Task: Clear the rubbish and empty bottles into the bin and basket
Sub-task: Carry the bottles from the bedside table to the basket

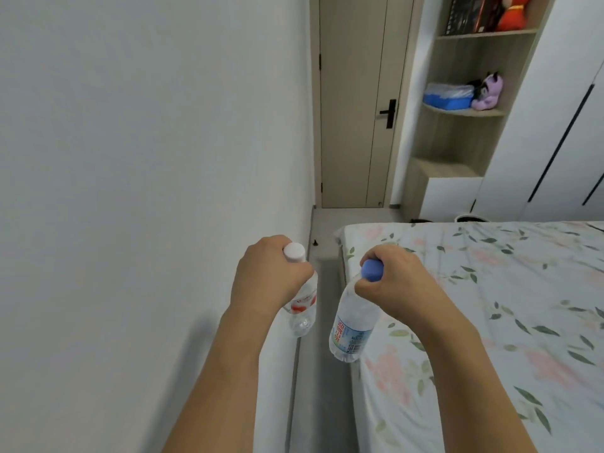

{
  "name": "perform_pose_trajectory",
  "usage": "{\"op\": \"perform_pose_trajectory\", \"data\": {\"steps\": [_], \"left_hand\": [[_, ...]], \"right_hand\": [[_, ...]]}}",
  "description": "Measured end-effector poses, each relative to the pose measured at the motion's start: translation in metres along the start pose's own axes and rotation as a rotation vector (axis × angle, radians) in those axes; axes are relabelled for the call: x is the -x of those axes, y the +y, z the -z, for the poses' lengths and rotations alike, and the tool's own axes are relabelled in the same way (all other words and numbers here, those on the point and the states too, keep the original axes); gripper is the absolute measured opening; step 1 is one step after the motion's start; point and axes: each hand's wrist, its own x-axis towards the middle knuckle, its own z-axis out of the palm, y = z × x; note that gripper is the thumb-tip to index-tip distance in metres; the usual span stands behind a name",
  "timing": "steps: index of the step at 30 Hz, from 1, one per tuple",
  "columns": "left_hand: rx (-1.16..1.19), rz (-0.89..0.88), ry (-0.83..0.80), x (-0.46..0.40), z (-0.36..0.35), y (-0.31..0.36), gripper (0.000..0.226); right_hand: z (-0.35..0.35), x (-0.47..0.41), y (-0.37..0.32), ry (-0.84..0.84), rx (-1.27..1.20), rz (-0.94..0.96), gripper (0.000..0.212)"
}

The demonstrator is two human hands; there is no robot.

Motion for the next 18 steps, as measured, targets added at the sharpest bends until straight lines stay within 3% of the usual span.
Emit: {"op": "perform_pose_trajectory", "data": {"steps": [18], "left_hand": [[-0.002,-0.062,-0.067,-0.215,-0.078,0.038,0.013]], "right_hand": [[0.04,-0.204,0.059,0.057,-0.011,-0.074,0.026]]}}
